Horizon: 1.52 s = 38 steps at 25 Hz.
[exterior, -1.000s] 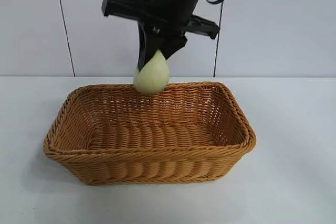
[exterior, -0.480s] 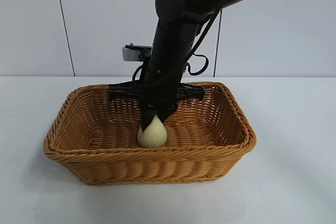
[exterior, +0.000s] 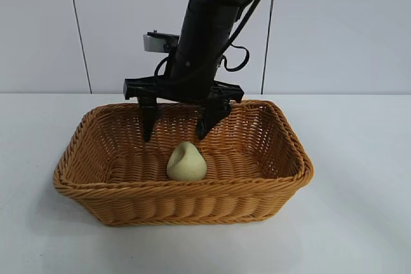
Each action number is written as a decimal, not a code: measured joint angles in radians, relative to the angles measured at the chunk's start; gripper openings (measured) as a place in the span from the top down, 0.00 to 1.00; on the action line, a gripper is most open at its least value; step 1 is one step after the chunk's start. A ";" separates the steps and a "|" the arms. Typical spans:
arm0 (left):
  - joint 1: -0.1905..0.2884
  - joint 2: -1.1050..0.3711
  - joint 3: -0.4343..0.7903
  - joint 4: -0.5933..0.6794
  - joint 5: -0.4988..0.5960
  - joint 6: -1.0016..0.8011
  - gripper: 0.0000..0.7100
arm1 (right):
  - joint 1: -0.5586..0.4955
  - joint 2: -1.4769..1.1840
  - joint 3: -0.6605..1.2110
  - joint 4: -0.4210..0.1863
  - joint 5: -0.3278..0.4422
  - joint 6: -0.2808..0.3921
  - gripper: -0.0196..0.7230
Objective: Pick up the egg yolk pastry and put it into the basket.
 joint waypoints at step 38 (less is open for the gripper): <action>0.000 0.000 0.000 0.000 0.000 0.000 0.02 | -0.451 0.000 -0.314 -0.191 0.252 0.005 0.09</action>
